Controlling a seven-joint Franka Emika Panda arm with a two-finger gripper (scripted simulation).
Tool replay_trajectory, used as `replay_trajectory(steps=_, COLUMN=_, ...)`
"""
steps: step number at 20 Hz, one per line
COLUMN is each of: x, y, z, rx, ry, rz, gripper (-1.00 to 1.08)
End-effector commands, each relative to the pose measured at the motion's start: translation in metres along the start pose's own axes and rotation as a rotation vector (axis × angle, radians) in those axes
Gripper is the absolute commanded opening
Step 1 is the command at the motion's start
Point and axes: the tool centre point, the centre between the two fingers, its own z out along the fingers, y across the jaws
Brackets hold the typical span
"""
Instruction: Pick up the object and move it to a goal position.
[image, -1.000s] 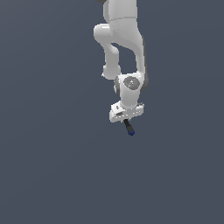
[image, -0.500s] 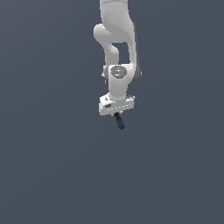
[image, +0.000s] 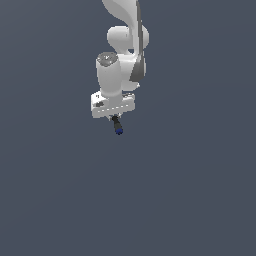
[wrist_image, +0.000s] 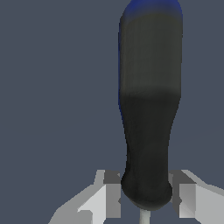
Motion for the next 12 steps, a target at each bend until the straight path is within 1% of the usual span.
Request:
replay_trajectory(steps=1, x=-0.015, y=0.022, z=-0.019, rx=0.001, ry=0.002, rz=-0.001, gripper=-1.0)
replay_trajectory(steps=7, x=-0.047, y=0.071, z=-0.061, rx=0.002, ry=0.002, rz=-0.001, gripper=-1.0)
replay_trajectory(steps=12, x=-0.068, y=0.105, z=-0.089, rx=0.001, ry=0.002, rz=0.0, gripper=-1.0)
